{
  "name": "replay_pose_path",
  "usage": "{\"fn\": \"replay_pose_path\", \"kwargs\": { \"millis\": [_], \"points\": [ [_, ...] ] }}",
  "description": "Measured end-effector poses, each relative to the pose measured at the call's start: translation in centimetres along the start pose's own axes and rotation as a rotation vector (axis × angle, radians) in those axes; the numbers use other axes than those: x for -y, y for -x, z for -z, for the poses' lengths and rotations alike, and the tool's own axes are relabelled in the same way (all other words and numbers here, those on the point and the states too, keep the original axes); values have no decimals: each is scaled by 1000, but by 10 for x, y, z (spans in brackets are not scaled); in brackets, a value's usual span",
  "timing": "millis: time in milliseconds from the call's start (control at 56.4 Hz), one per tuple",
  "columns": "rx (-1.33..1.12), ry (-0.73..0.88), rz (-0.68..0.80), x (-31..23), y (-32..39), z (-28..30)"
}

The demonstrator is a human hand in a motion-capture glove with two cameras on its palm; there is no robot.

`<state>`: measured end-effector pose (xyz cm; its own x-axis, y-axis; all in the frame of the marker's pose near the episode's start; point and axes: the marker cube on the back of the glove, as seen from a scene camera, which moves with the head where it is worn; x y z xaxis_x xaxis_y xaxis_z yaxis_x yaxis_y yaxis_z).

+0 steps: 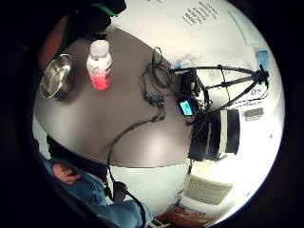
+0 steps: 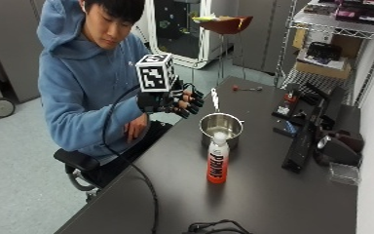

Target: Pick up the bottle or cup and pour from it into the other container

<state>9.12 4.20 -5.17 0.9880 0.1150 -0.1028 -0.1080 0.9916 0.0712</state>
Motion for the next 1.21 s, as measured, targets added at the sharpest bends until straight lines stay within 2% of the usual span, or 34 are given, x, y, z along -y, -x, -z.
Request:
{"fn": "replay_pose_path", "kwargs": {
  "millis": [319, 497, 834, 976, 1206],
  "points": [
    [56, 56, -36, -12, -77, 1],
    [93, 26, -46, -10, -115, -1],
    [451, -90, -25, 11, -169, -42],
    [591, -142, -34, 24, -175, -70],
    [774, -213, 38, 46, -163, -102]
  ]
}}
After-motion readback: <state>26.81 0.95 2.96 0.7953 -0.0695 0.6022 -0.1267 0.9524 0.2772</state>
